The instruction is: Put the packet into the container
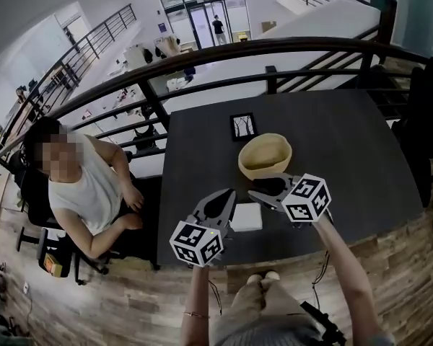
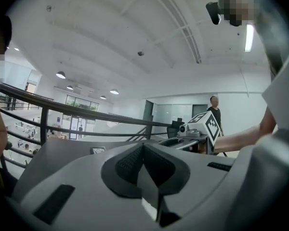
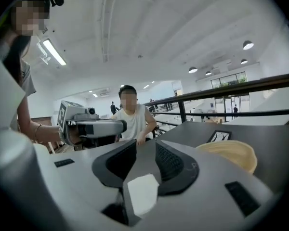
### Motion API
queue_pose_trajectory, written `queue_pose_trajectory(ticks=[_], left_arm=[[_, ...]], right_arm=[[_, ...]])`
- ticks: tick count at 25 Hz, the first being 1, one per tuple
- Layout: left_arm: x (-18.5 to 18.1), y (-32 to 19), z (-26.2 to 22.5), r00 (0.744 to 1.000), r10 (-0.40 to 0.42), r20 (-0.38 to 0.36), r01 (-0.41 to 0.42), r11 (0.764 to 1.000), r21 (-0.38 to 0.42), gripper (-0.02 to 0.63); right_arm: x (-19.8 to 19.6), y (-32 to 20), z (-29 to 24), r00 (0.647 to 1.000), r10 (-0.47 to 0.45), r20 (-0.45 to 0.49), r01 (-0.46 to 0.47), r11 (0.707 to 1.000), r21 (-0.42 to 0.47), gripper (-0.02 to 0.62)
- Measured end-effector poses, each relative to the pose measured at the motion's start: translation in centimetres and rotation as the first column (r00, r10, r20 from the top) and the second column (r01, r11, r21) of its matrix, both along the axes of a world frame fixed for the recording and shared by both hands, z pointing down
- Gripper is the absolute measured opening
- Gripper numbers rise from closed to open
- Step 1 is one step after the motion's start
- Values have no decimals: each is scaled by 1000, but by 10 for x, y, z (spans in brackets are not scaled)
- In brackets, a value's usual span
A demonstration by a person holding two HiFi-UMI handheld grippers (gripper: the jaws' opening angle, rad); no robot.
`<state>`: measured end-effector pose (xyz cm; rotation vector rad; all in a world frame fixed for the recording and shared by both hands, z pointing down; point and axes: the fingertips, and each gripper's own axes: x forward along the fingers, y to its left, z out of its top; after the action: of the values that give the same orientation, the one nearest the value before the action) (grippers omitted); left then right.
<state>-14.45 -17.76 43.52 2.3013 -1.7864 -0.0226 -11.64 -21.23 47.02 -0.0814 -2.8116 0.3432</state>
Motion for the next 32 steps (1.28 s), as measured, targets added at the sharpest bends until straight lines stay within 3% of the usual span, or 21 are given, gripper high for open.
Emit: queue_pose_trajectory(ticks=[5, 9, 17, 21, 25, 32], left_arm=[[-17, 1, 19, 999, -30, -18, 30, 998, -47, 8], [-19, -4, 37, 999, -35, -20, 33, 996, -86, 8], [-26, -13, 59, 998, -65, -25, 60, 988, -141, 8], [-26, -11, 61, 995, -90, -32, 84, 984, -157, 8], [-27, -9, 60, 994, -104, -23, 99, 982, -163, 8], [-24, -12, 66, 993, -115, -19, 109, 978, -178, 8]], right_arm=[[-14, 5, 58, 973, -139, -184, 128, 989, -73, 144], [-17, 3, 89, 935, -225, -274, 192, 971, -142, 155], [-22, 13, 138, 825, -379, -420, 317, 924, -212, 155], [-21, 20, 152, 743, -457, -489, 376, 889, -260, 155], [-24, 24, 158, 708, -509, -489, 389, 860, -331, 155], [-24, 25, 162, 699, -584, -413, 392, 795, -462, 154]])
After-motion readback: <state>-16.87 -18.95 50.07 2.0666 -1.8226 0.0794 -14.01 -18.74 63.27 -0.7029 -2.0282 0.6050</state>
